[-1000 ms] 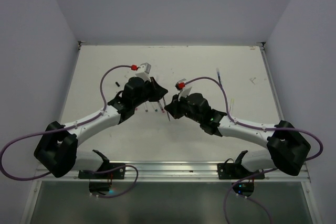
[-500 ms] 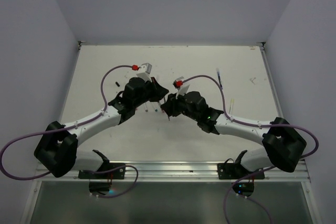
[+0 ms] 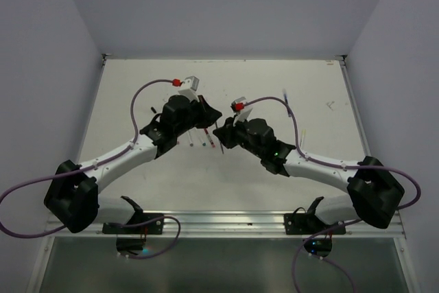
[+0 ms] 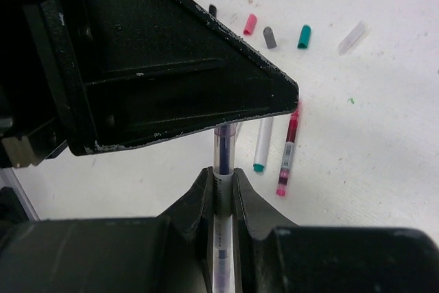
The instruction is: Open the pen caps
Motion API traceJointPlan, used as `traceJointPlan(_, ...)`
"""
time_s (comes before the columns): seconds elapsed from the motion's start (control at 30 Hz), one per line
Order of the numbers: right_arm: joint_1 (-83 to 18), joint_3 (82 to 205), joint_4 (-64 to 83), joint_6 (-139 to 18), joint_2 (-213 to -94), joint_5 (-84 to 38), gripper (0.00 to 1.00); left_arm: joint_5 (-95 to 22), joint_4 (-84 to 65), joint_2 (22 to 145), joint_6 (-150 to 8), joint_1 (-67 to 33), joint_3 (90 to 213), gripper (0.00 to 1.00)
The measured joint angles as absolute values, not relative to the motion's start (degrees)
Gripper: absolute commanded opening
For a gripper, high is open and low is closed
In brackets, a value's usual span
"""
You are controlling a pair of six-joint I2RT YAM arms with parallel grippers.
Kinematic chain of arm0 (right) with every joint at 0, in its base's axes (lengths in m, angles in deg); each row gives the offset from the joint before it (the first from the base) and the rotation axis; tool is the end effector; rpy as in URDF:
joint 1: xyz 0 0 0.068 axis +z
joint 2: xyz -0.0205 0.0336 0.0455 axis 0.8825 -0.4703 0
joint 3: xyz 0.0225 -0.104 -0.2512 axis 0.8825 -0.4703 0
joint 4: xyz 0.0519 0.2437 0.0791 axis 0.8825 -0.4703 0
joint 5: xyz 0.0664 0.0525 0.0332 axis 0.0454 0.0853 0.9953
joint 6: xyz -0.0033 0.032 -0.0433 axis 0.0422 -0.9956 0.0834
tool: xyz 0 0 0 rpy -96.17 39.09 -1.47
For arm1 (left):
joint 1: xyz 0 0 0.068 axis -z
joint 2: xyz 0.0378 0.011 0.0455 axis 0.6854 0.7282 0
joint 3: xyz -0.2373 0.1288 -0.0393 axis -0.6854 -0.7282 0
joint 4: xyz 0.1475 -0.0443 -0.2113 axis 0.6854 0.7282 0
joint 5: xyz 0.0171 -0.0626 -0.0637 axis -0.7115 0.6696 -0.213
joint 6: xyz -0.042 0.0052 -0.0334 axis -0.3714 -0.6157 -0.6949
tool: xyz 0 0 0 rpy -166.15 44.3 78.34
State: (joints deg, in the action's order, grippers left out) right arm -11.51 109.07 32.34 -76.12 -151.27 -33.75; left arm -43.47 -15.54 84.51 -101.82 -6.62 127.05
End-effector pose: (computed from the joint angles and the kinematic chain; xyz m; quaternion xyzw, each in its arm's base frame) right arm 0.1969 0.2350 0.2415 -0.1741 0.7760 0.3414 0.5009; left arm 0.2431 -0.1817 0.2703 -0.0381 0.8163 -0.3750 0.4377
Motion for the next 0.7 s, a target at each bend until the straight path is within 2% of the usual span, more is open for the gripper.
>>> traceJointPlan(0.2,-12.21,106.10,37.61,-74.81,-147.03,-34.12,0.00,-40.52,-13.01,84.51,-104.22,-8.74,132.10,0.00)
traceJointPlan(0.43,-10.79,98.17,30.62,-73.06,-146.72,-31.65,0.00,-51.19,-17.80,84.29,-104.53,-19.21,142.02,0.00)
traceJointPlan(0.6,-10.83,97.82,30.11,-72.86,-146.62,-31.41,0.00,-53.00,-17.84,85.21,-103.85,-19.80,146.59,0.00)
traceJointPlan(0.7,-10.85,97.80,30.11,-73.32,-146.62,-32.81,0.00,-50.73,-15.39,90.43,-102.19,-19.89,152.62,0.00)
